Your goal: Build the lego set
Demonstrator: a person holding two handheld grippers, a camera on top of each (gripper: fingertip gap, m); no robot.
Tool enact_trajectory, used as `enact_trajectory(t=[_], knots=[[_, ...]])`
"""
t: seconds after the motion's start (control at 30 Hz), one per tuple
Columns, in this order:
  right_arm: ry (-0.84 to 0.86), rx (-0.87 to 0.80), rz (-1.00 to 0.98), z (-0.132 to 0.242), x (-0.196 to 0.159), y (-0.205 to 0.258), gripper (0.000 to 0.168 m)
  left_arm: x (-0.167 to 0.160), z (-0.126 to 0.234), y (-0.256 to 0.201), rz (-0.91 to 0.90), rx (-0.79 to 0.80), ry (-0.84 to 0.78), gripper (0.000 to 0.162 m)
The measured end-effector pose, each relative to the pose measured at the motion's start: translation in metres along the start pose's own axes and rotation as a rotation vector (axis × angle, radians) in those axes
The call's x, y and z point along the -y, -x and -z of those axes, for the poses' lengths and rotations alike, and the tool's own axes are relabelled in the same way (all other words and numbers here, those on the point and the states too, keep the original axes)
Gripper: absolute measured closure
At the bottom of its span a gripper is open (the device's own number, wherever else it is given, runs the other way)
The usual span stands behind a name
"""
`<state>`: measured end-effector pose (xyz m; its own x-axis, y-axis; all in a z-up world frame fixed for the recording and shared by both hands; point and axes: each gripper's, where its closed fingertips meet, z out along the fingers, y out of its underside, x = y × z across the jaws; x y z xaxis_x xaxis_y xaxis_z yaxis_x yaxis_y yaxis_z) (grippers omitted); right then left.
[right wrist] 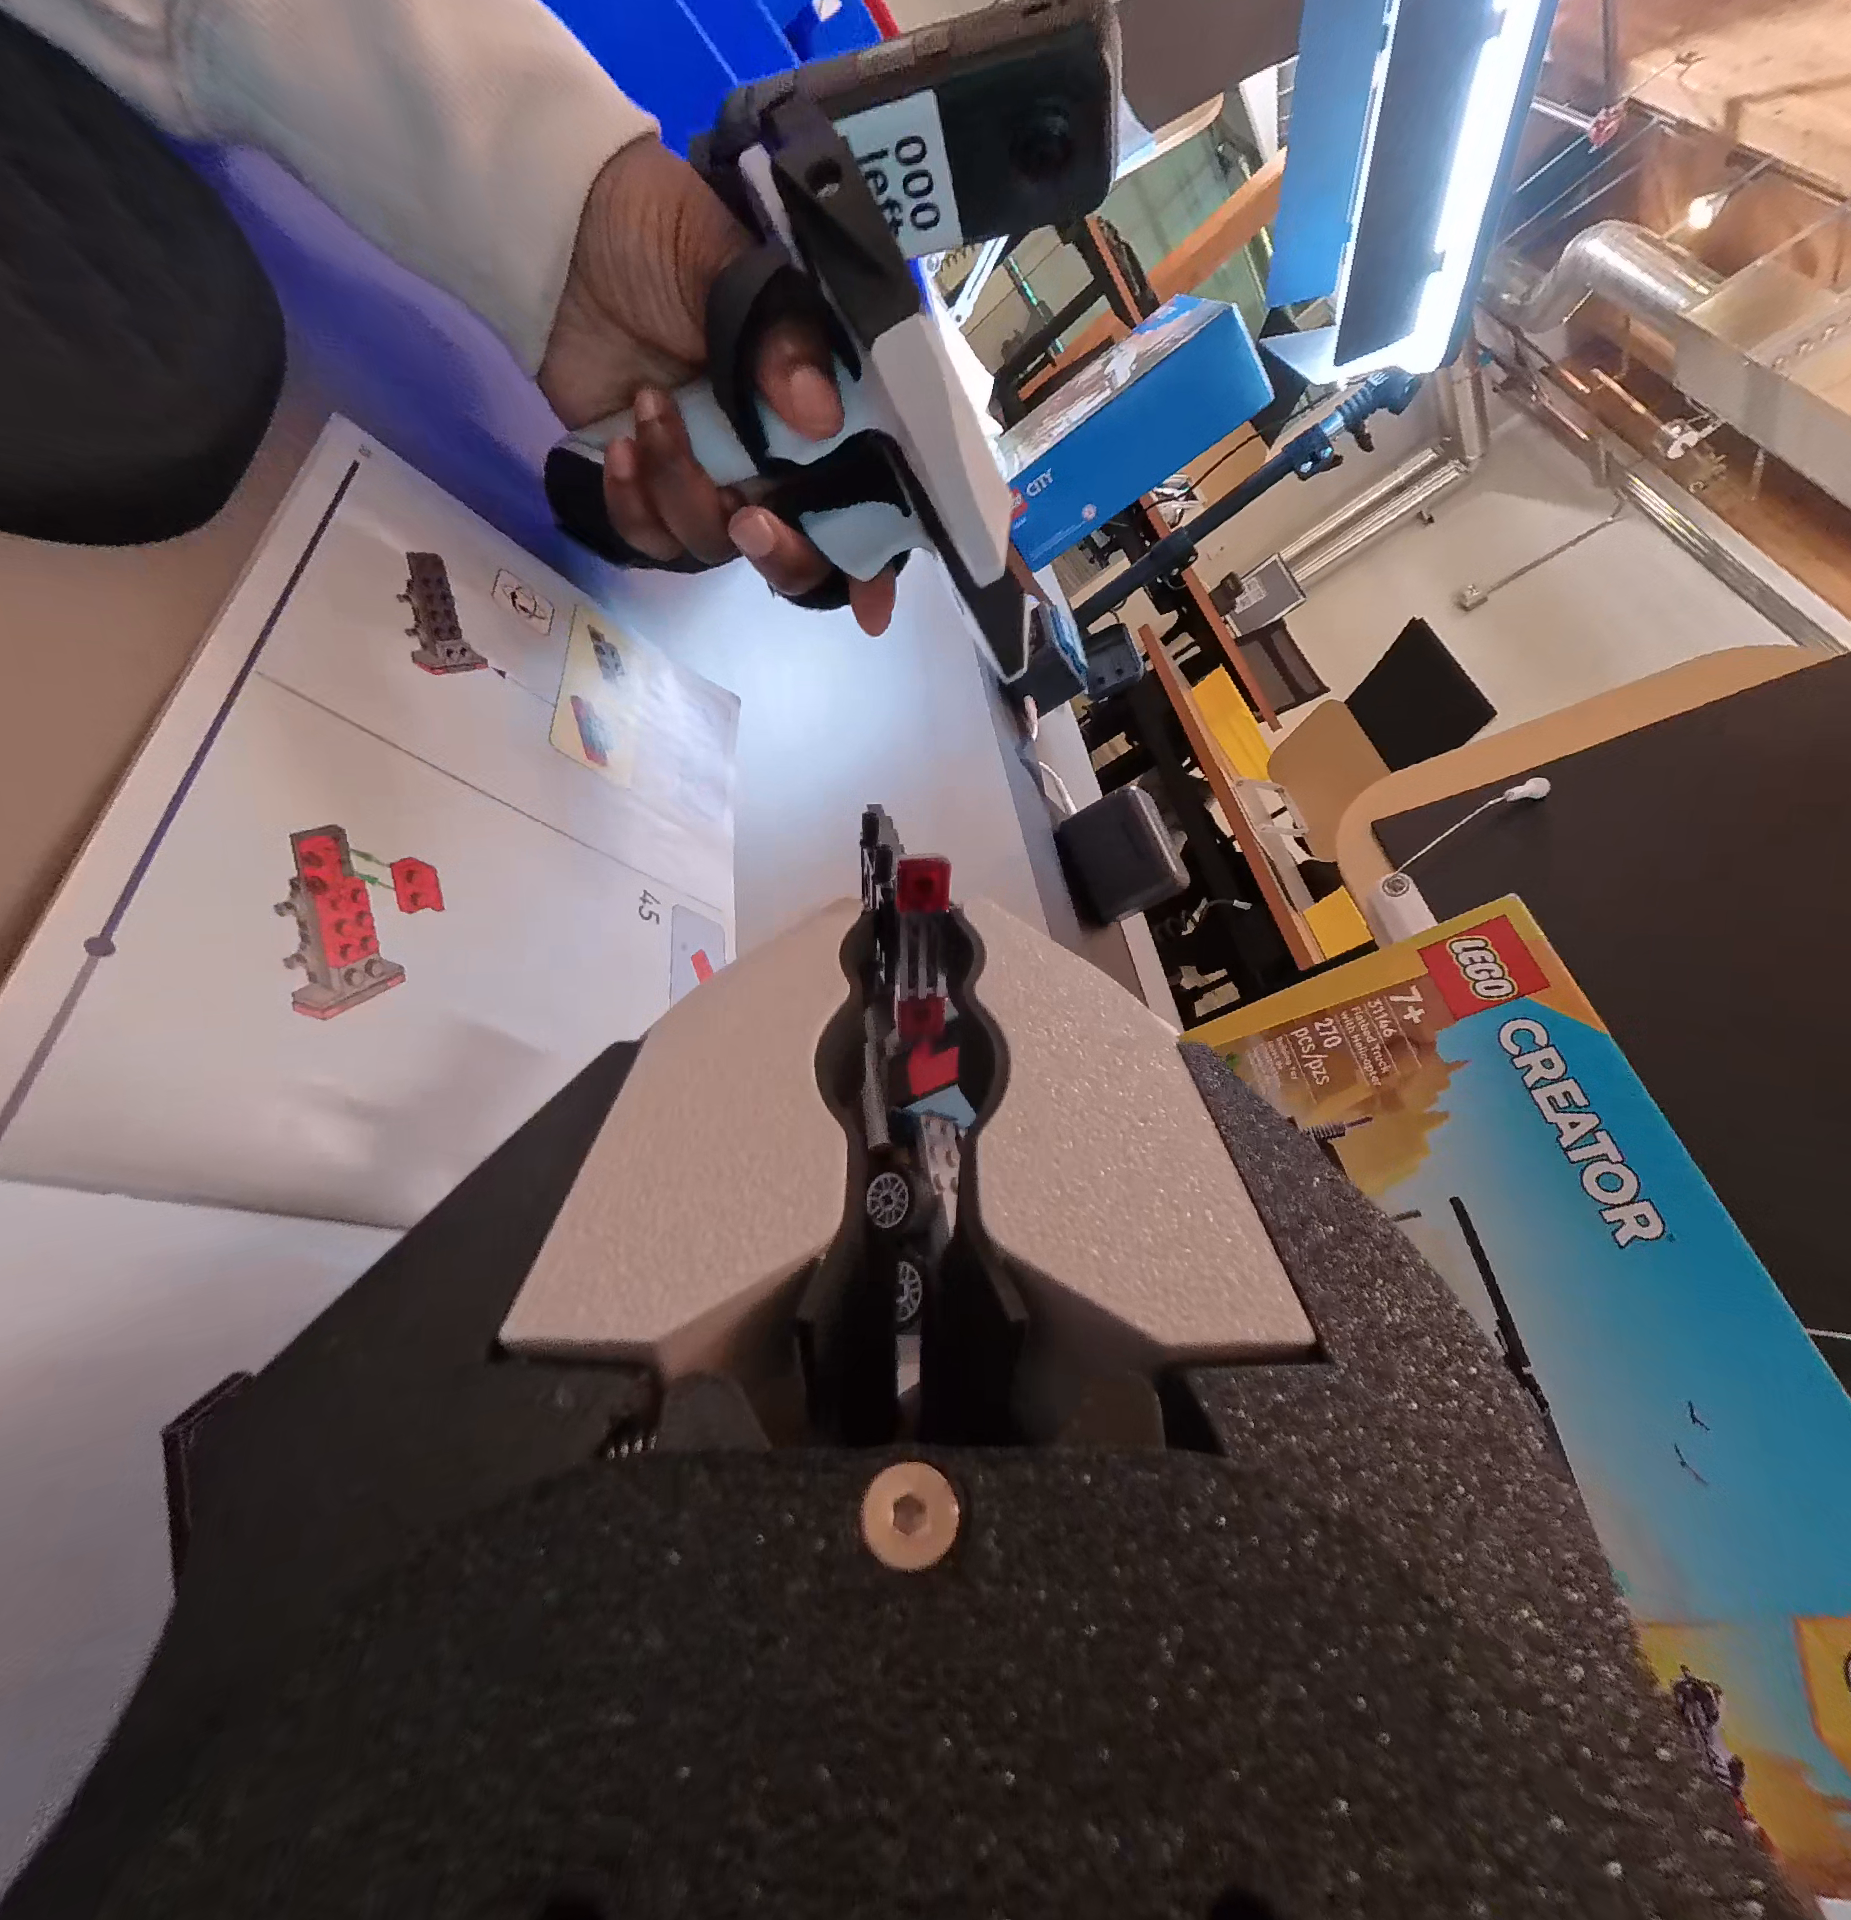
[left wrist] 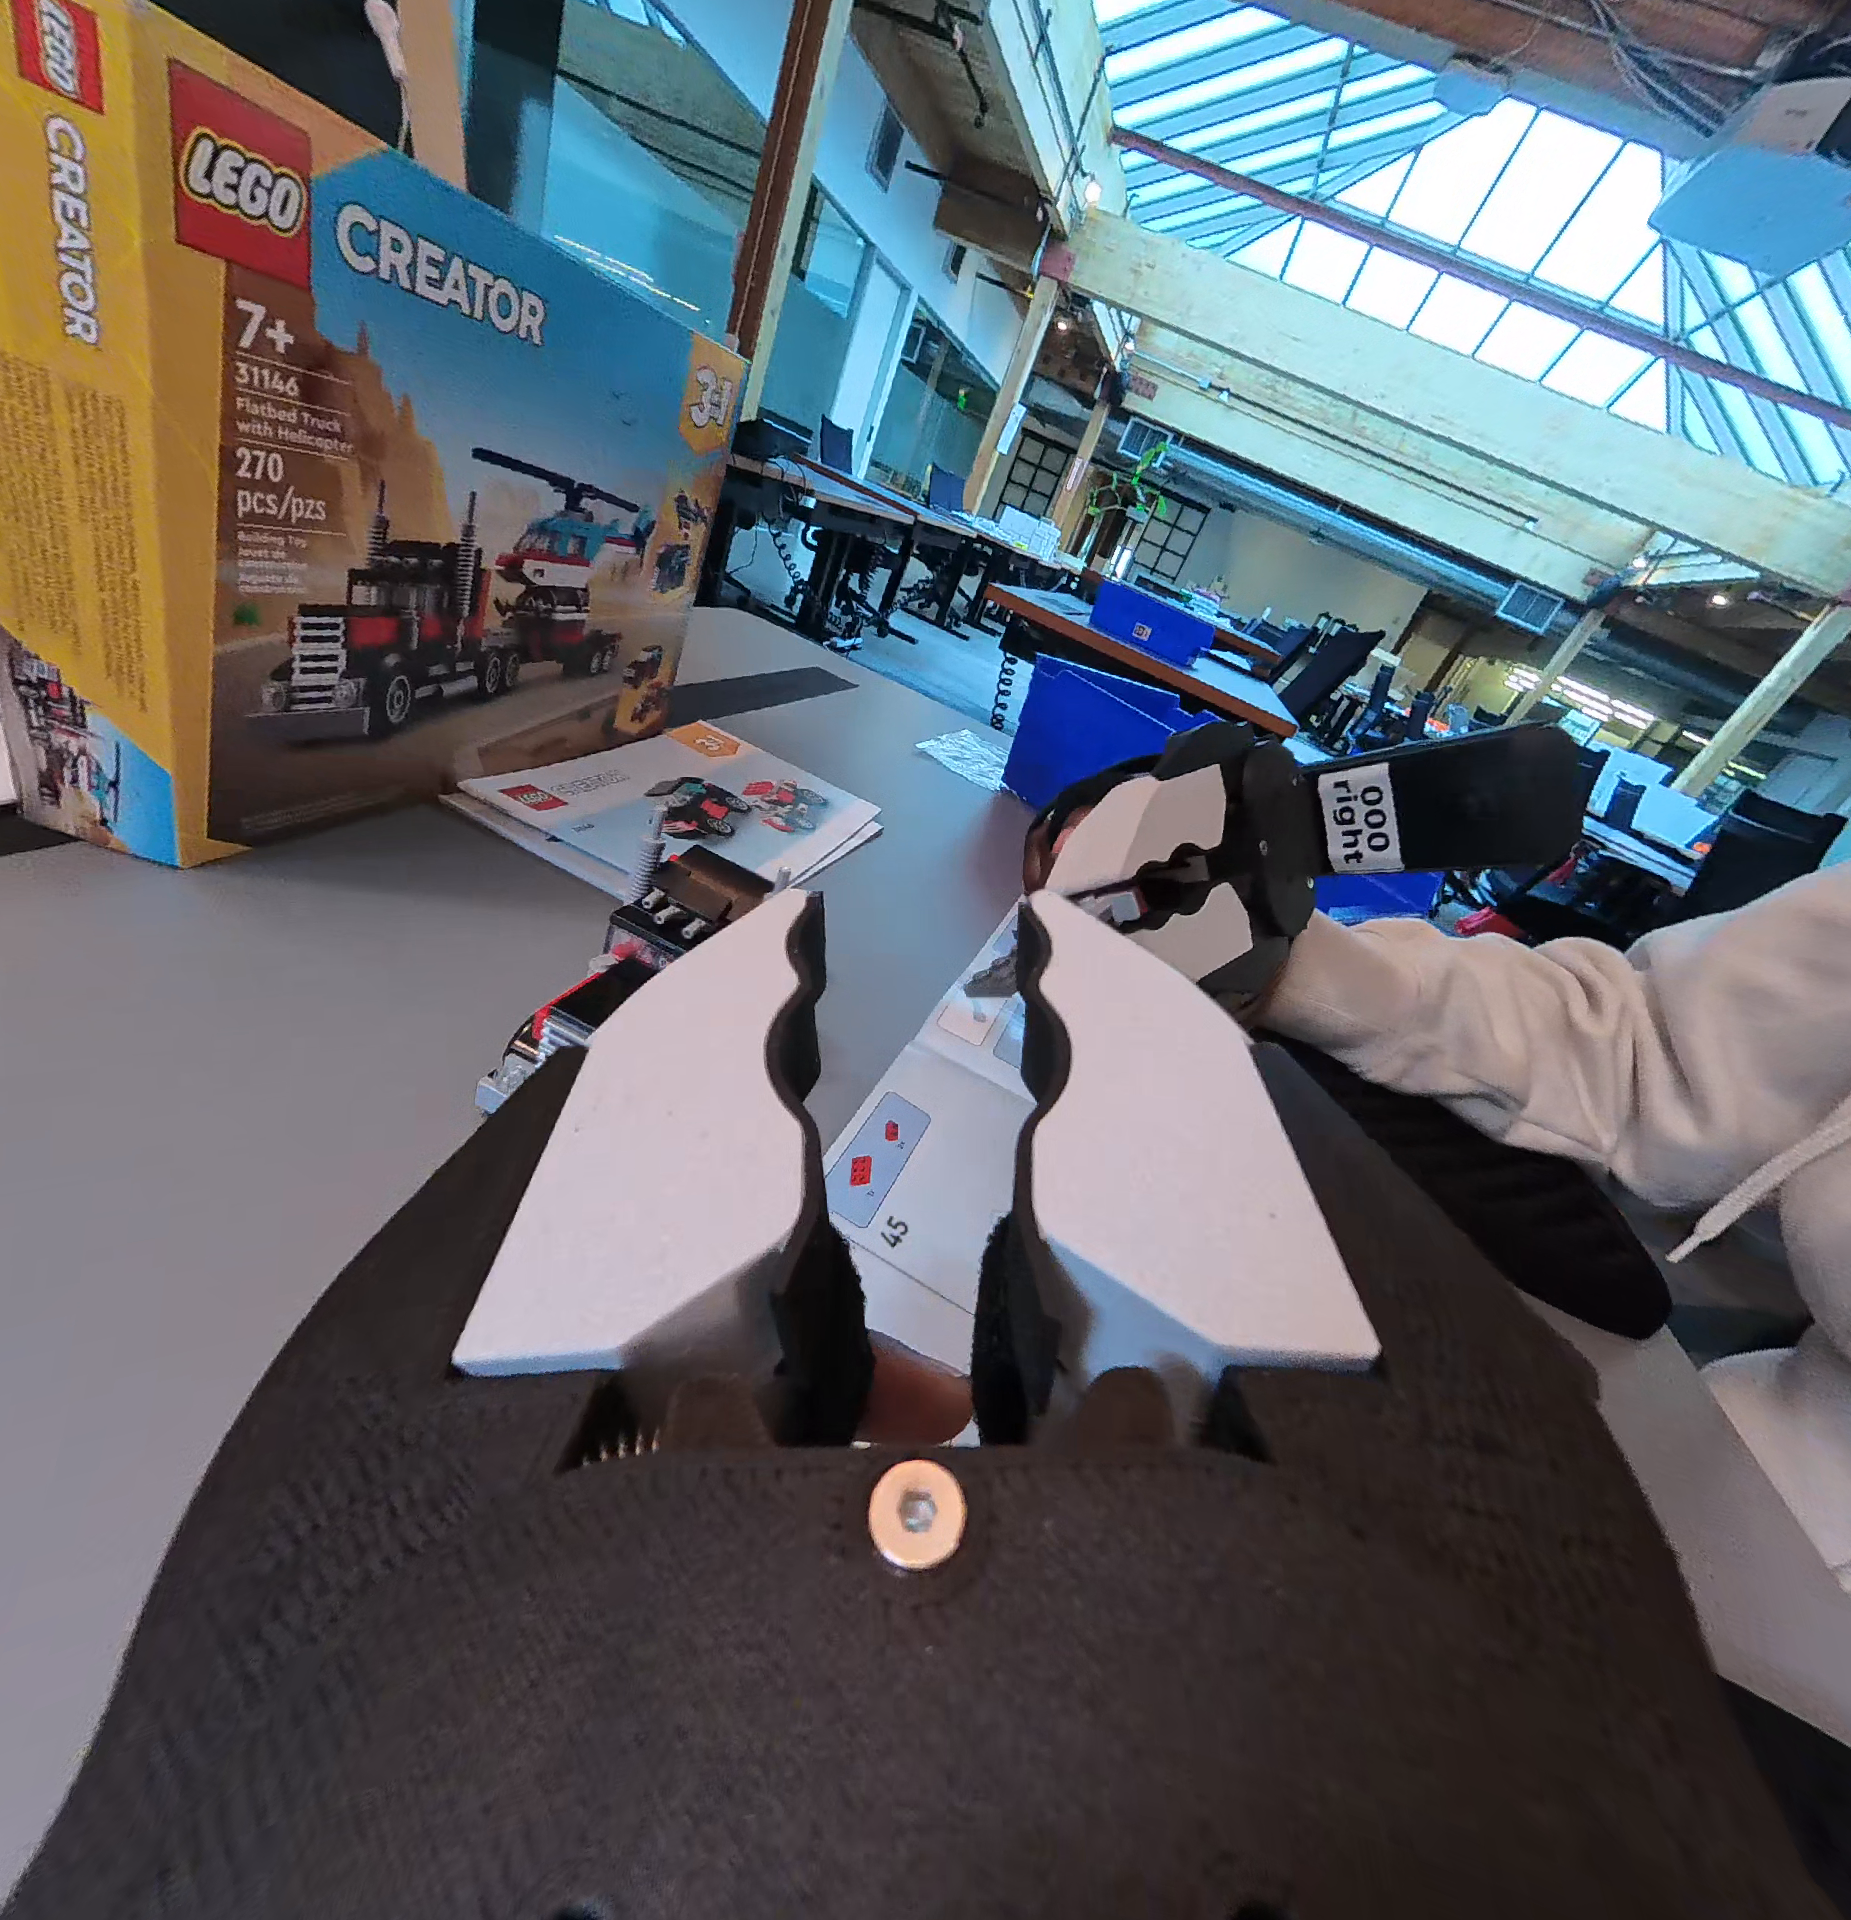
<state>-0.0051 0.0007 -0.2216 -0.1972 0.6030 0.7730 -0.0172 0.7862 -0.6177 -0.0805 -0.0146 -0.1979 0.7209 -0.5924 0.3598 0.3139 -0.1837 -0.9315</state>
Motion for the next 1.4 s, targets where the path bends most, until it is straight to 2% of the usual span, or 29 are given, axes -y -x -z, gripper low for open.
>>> enact_trajectory(t=[0.27,0.43,0.63,0.8,0.93,1.17,1.3,1.4], knots=[[0.062,0.157,0.103,-0.008,-0.005,0.031,0.156,0.006,0.014,0.017,0.023,0.096,-0.010,0.127],[0.178,0.221,0.154,-0.008,-0.020,0.040,0.155,0.018,0.025,0.029,0.037,0.171,-0.087,0.127],[0.306,0.295,0.337,-0.005,-0.031,0.052,0.156,0.019,0.029,0.033,0.038,0.196,-0.099,0.127],[0.374,0.420,0.351,0.005,-0.036,0.067,0.147,0.019,0.029,0.033,0.029,0.197,-0.096,0.127],[0.368,0.445,0.082,0.016,-0.027,0.060,0.135,0.014,0.026,0.033,0.026,0.195,-0.070,0.127],[0.502,0.434,-0.693,0.036,-0.036,0.046,0.121,-0.004,0.016,0.033,-0.045,0.220,0.049,0.127],[0.438,0.378,-0.852,0.052,-0.021,0.036,0.135,-0.013,0.011,0.032,-0.089,0.228,0.106,0.127],[0.433,0.362,-0.866,0.052,-0.017,0.042,0.135,-0.022,0.006,0.027,-0.093,0.191,0.162,0.127]])
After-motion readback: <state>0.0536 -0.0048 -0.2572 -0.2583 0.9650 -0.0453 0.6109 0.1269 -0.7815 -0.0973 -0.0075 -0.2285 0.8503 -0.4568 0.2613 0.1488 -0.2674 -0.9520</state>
